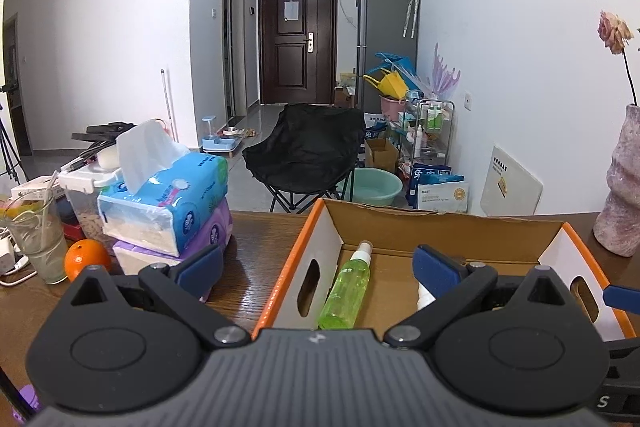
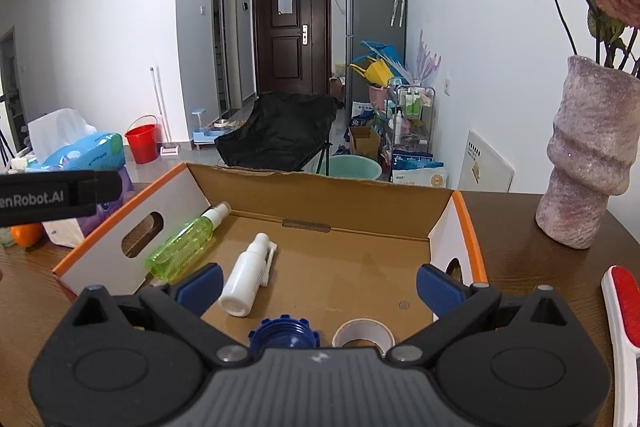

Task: Organize rigid objects
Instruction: 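Open the left gripper to drop the spray bottle while the right gripper releases the blue cap, then withdraw both tools from the box back over the table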

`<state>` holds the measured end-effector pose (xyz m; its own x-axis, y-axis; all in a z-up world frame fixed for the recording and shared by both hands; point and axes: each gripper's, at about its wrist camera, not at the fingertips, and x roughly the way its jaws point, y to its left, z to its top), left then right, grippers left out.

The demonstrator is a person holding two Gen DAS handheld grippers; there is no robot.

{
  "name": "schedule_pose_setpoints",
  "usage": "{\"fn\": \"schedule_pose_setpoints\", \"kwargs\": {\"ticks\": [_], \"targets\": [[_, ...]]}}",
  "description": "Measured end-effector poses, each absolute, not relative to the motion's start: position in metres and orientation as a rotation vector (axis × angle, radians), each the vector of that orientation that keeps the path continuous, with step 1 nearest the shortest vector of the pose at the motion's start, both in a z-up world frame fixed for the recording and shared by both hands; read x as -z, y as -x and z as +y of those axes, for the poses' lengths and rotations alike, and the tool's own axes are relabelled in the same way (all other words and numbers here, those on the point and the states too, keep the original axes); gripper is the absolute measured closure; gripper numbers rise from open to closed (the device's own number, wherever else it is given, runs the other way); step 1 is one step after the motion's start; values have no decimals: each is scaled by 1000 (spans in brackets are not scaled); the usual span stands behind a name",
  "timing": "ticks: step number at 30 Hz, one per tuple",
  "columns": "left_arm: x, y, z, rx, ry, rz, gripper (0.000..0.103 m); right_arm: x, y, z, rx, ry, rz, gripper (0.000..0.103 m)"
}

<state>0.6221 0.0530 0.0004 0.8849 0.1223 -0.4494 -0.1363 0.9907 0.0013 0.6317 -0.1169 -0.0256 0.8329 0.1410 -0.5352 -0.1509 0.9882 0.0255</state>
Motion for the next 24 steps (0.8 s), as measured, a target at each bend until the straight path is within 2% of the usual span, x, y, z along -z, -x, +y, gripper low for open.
{"fn": "schedule_pose_setpoints", "kwargs": {"ticks": [24], "targets": [[-19,-539,68,-165,40,433,0,1,-552,-139,-150,12,488,0]]}}
